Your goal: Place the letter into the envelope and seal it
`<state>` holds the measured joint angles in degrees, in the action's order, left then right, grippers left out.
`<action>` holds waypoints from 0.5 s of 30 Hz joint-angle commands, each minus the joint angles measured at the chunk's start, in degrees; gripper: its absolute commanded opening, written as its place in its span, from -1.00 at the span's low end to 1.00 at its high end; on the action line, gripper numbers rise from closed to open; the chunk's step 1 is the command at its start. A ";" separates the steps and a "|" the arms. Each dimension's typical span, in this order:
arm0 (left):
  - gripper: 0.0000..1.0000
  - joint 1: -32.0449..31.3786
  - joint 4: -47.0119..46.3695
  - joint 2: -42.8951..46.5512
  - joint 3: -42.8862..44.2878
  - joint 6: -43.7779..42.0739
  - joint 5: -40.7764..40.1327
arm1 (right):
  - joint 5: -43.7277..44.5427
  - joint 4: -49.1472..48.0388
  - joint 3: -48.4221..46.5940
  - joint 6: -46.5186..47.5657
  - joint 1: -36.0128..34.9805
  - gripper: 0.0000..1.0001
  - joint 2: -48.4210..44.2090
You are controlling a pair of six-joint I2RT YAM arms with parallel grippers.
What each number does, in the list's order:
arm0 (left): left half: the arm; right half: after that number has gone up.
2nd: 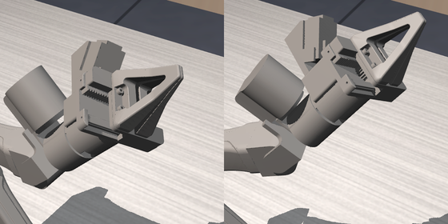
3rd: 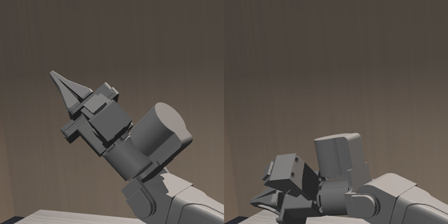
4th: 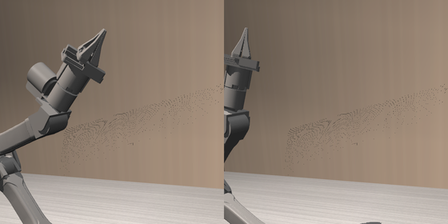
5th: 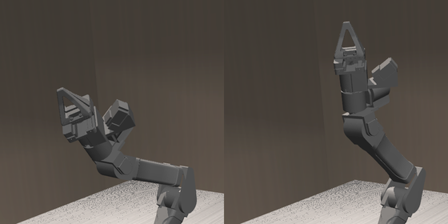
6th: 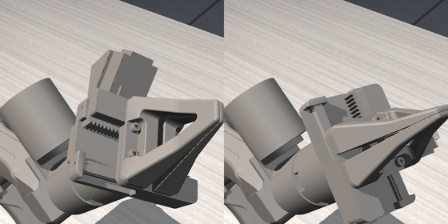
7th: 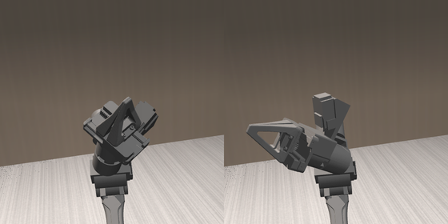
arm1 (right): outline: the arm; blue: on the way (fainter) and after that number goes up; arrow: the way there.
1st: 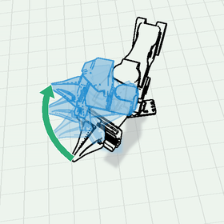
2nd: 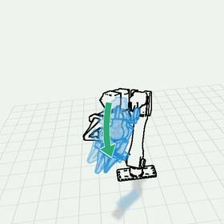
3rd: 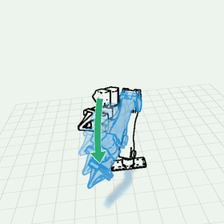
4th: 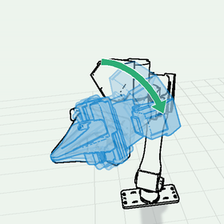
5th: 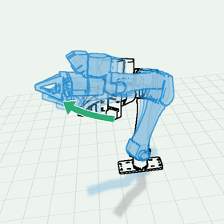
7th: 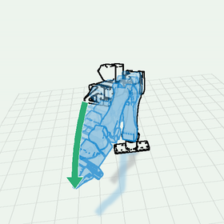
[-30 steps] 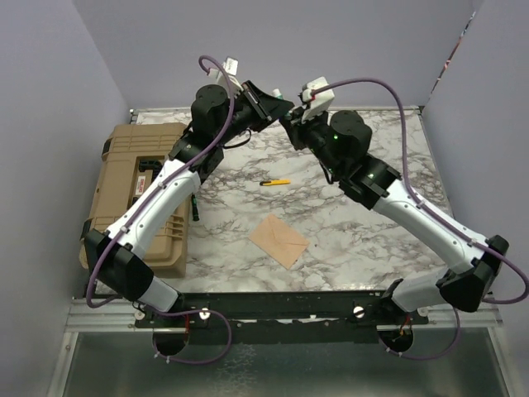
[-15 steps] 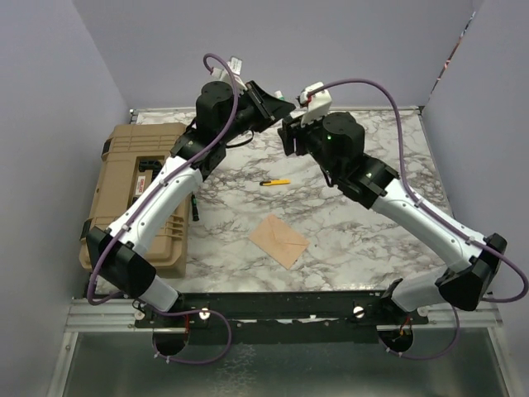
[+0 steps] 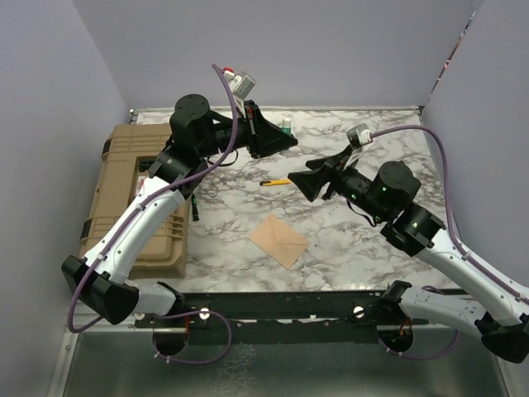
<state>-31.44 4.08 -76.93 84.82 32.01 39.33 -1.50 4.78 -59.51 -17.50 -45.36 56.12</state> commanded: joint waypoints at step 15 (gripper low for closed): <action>-1.00 0.31 -8.94 3.26 -5.05 0.61 12.38 | -9.15 -21.02 -0.41 -14.02 -0.16 -0.18 6.37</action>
<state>-31.35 -1.45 -75.96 80.40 31.88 49.12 -9.21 -12.91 -58.15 -29.41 -45.36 61.45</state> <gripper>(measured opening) 0.194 0.505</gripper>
